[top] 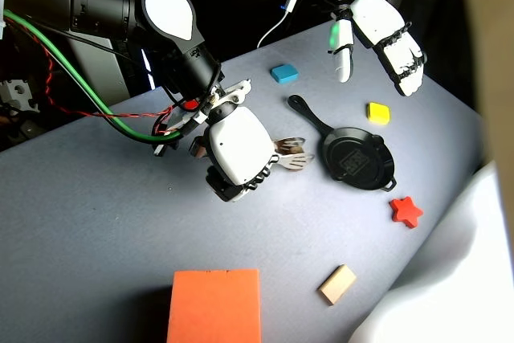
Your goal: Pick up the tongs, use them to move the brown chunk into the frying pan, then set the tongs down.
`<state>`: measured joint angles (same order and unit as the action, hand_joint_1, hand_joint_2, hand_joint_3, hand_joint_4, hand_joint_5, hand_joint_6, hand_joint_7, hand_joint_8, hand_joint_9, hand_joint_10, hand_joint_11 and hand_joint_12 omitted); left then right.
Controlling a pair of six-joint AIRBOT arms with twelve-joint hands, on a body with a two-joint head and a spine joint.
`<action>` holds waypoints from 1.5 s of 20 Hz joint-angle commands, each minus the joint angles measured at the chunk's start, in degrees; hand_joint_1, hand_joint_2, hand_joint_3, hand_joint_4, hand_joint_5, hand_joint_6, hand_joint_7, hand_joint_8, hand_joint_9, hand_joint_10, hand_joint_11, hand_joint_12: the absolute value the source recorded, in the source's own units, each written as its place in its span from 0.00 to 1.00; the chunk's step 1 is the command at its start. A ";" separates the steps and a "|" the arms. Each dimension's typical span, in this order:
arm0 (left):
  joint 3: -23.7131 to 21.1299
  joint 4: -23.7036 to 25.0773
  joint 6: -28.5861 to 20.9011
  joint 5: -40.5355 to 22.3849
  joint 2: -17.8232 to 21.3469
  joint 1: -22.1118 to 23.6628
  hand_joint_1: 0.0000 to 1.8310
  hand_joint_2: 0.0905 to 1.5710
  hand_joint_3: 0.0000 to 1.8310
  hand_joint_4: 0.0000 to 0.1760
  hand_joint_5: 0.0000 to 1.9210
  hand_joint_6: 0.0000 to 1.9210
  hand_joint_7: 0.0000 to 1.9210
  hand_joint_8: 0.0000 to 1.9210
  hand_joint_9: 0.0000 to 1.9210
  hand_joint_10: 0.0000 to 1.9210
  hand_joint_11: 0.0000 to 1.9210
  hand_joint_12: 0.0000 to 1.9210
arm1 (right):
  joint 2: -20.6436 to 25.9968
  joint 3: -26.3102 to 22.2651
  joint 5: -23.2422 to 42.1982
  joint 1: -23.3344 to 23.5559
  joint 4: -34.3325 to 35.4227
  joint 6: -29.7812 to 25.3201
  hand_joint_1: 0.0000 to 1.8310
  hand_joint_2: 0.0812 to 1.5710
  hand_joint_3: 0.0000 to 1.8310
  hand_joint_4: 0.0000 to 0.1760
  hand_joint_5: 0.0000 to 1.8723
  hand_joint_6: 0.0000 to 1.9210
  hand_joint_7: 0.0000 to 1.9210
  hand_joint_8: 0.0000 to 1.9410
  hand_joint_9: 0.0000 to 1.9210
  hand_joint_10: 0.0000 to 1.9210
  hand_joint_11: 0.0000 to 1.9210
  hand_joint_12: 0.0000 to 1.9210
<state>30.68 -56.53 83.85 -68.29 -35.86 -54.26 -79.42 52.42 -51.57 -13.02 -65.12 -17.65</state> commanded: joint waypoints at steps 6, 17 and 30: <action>0.29 2.15 -0.13 -6.93 0.24 0.30 0.00 0.76 0.00 0.05 0.06 0.00 0.08 0.00 0.07 0.00 0.00 0.30 | 1.73 -0.72 0.06 2.03 -1.44 1.28 0.55 0.89 0.00 1.00 0.69 0.96 0.89 1.00 0.94 1.00 0.98 1.00; 0.56 2.10 -0.16 -7.37 0.25 0.20 0.00 0.74 0.00 0.03 0.08 0.01 0.09 0.00 0.09 0.00 0.00 0.32 | -4.20 7.70 6.15 8.63 -5.05 -0.36 0.54 0.88 0.00 1.00 0.70 0.99 0.86 1.00 0.91 1.00 0.94 1.00; 1.52 1.78 -0.15 -7.30 0.15 0.11 0.00 0.73 0.00 0.07 0.07 0.00 0.09 0.00 0.08 0.00 0.00 0.32 | -15.53 19.55 14.84 3.95 -14.67 -6.41 0.53 0.89 0.00 1.00 0.73 1.00 0.84 1.00 0.89 1.00 0.92 1.00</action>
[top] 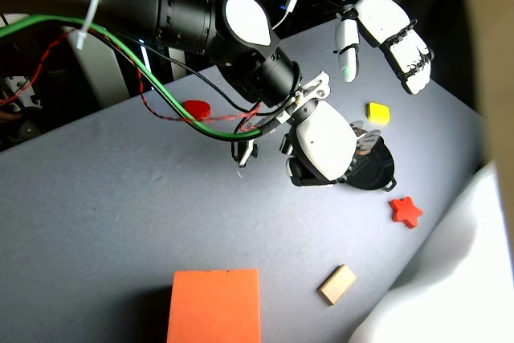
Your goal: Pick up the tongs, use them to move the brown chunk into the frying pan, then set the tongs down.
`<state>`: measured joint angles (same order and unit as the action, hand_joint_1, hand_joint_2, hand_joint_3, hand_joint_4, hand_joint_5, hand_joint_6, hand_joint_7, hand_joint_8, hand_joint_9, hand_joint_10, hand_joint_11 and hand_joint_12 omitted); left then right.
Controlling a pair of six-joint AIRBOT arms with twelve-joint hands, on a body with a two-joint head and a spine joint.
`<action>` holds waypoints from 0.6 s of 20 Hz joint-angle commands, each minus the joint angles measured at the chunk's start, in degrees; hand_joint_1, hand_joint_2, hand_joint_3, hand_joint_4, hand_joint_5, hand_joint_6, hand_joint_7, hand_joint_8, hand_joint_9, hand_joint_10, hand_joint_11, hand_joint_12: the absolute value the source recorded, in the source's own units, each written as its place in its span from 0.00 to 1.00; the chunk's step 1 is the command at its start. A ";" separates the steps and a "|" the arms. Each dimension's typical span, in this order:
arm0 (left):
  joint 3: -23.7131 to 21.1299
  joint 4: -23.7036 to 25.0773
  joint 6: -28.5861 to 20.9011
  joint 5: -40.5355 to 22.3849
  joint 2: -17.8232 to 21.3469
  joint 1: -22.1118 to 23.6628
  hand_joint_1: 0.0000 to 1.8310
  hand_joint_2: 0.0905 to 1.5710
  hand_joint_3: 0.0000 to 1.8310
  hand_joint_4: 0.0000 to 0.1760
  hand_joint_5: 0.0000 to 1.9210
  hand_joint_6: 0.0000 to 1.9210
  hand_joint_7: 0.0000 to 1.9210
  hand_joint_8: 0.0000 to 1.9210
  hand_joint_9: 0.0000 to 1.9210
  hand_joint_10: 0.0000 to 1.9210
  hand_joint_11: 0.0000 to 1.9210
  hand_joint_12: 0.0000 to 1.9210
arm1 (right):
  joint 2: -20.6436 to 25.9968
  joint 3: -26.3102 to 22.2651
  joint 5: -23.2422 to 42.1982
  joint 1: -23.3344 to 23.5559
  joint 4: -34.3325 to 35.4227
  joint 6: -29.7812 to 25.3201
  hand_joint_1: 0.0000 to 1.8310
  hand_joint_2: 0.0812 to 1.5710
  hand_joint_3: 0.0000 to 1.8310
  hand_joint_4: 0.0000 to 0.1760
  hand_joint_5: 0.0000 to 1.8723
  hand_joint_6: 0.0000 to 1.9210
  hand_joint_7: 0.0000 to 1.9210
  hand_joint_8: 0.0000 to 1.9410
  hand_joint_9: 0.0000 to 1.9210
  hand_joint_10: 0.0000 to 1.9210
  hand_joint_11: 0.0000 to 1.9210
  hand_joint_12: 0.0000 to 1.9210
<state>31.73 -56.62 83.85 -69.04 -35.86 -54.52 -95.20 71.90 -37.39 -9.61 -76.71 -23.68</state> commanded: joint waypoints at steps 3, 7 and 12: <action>0.49 1.85 -0.15 -6.56 0.15 0.36 0.00 0.73 0.00 0.07 0.07 0.00 0.09 0.00 0.08 0.00 0.00 0.32 | 0.04 0.63 0.39 -0.80 -4.62 -1.56 0.54 0.88 0.00 1.00 0.67 0.96 0.83 1.00 0.88 1.00 0.91 1.00; 0.46 1.86 -0.08 -6.57 0.15 0.38 0.00 0.74 0.00 0.03 0.07 0.00 0.09 0.00 0.09 0.00 0.00 0.33 | 0.05 0.86 0.39 -2.35 -4.62 -1.75 0.43 0.90 0.01 1.00 0.68 1.00 0.79 1.00 0.85 1.00 0.88 1.00; 0.37 1.87 0.02 -6.57 0.15 0.37 0.00 0.74 0.00 0.00 0.06 0.00 0.09 0.00 0.08 0.00 0.00 0.30 | 0.25 0.87 0.39 -2.55 -4.62 -1.63 0.32 0.92 0.00 0.25 0.60 0.90 0.71 0.95 0.77 1.00 0.77 1.00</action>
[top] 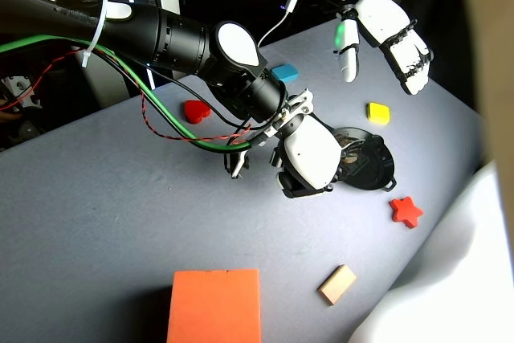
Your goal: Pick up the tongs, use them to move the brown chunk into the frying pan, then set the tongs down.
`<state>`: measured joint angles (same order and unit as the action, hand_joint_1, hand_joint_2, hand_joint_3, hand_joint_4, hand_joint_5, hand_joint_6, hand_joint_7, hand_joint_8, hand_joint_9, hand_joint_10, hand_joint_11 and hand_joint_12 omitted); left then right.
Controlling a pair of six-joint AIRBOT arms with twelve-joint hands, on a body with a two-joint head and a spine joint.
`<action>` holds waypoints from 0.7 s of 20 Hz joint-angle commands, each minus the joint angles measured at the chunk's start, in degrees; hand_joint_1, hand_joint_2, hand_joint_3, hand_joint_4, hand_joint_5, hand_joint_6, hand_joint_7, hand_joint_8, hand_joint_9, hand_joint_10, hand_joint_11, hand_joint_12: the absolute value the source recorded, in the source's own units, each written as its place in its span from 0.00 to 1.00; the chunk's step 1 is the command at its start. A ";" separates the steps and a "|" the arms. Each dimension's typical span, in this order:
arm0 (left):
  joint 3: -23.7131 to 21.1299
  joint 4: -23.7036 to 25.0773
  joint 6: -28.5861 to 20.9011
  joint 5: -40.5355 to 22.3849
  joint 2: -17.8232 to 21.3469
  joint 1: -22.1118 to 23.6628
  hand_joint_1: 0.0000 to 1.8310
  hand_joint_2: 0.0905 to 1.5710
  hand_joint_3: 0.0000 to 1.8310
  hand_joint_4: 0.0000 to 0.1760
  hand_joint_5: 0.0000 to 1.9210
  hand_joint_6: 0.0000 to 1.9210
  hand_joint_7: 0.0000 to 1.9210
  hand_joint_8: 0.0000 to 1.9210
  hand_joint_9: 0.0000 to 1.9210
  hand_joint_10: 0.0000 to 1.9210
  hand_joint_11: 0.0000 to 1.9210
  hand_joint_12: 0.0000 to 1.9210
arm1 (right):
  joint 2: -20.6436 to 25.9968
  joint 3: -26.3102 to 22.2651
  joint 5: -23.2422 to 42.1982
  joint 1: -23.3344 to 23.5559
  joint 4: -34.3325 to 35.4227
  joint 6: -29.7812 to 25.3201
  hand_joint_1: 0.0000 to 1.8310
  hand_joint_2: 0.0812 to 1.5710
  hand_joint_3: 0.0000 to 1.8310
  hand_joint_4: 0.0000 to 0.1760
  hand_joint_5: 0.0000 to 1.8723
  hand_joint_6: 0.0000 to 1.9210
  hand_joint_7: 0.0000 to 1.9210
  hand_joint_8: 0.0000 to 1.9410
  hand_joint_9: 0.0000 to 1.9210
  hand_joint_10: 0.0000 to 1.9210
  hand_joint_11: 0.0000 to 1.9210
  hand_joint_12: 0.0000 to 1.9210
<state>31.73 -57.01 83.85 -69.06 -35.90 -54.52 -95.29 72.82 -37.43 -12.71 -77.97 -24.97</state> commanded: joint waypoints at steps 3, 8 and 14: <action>0.37 2.26 0.02 -6.55 0.19 0.38 0.00 0.74 0.00 0.00 0.07 0.00 0.10 0.00 0.09 0.00 0.00 0.33 | 0.48 -0.07 0.44 0.33 -3.36 -0.27 0.49 0.86 0.00 0.00 0.39 0.79 0.62 0.83 0.65 1.00 0.65 1.00; 0.39 2.27 -0.02 -6.55 0.20 0.28 0.00 0.74 0.00 0.01 0.06 0.00 0.08 0.00 0.08 0.00 0.00 0.31 | 0.86 -0.11 0.43 0.49 -3.36 0.52 0.55 0.82 0.00 0.00 0.38 0.75 0.55 0.58 0.55 0.80 0.51 1.00; 0.39 2.27 -0.04 -6.60 0.20 0.31 0.00 0.74 0.00 0.04 0.06 0.00 0.08 0.00 0.08 0.00 0.00 0.32 | 2.59 -1.32 2.05 1.86 -3.36 0.35 0.55 0.82 0.00 0.00 0.35 0.77 0.46 0.56 0.44 0.76 0.38 1.00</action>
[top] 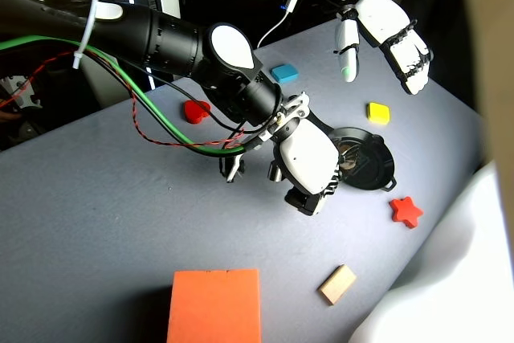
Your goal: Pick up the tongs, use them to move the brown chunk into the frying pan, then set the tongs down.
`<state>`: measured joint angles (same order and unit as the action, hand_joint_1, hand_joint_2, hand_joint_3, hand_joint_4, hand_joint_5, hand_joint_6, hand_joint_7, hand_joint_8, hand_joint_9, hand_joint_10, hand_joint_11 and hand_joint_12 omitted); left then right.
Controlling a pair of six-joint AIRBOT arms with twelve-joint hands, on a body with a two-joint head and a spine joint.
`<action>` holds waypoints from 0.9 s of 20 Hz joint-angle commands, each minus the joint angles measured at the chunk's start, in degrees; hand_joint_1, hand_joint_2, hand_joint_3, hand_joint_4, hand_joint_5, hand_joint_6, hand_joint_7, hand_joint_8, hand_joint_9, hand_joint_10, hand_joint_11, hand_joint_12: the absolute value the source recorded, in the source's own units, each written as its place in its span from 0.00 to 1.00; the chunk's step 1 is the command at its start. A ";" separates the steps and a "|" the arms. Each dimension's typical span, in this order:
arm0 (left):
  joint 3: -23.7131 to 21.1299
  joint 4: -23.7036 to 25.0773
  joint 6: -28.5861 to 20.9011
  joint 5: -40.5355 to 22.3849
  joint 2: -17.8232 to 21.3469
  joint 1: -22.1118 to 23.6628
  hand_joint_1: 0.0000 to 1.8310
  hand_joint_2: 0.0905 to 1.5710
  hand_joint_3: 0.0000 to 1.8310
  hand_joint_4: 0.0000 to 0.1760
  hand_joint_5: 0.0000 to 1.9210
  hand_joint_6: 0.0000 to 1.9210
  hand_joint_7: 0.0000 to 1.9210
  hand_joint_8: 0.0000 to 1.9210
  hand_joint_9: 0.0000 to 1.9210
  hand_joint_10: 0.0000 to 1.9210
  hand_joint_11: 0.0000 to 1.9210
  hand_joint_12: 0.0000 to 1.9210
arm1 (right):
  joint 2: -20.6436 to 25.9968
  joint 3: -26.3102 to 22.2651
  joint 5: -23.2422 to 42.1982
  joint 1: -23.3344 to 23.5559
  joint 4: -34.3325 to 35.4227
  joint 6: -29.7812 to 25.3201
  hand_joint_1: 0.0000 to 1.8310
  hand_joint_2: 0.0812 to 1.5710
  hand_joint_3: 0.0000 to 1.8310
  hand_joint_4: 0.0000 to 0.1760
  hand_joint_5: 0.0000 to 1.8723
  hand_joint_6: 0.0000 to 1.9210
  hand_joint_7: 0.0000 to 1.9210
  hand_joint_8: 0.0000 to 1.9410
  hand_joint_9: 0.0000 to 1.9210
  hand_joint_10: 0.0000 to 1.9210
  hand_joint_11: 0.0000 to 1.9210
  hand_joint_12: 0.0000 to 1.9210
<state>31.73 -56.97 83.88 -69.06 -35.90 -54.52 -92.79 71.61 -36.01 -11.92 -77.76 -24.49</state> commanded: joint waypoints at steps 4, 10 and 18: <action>0.42 2.23 -0.06 -6.60 0.20 0.25 0.00 0.75 0.00 0.02 0.07 0.00 0.09 0.00 0.08 0.00 0.00 0.31 | 1.32 -1.52 0.71 2.77 -3.58 -0.27 0.53 0.85 0.00 0.00 0.31 0.83 0.39 0.59 0.38 0.75 0.37 1.00; 0.37 2.22 -0.06 -6.60 0.20 0.31 0.00 0.74 0.00 0.03 0.07 0.00 0.09 0.00 0.09 0.00 0.00 0.34 | 8.20 -7.92 2.05 4.41 -3.63 2.41 0.49 0.87 0.00 0.00 0.29 0.86 0.38 0.58 0.38 0.74 0.37 1.00; -0.40 2.21 1.01 -6.57 -0.16 1.42 0.00 0.74 0.00 0.01 0.07 0.00 0.08 0.00 0.08 0.00 0.00 0.33 | 22.53 -15.41 16.57 -2.32 -17.60 5.84 0.51 0.86 0.00 0.00 0.31 0.83 0.40 0.58 0.39 0.76 0.38 1.00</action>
<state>31.27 -57.04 84.73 -69.12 -36.12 -53.63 -70.41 56.45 -19.90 -15.29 -93.65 -19.03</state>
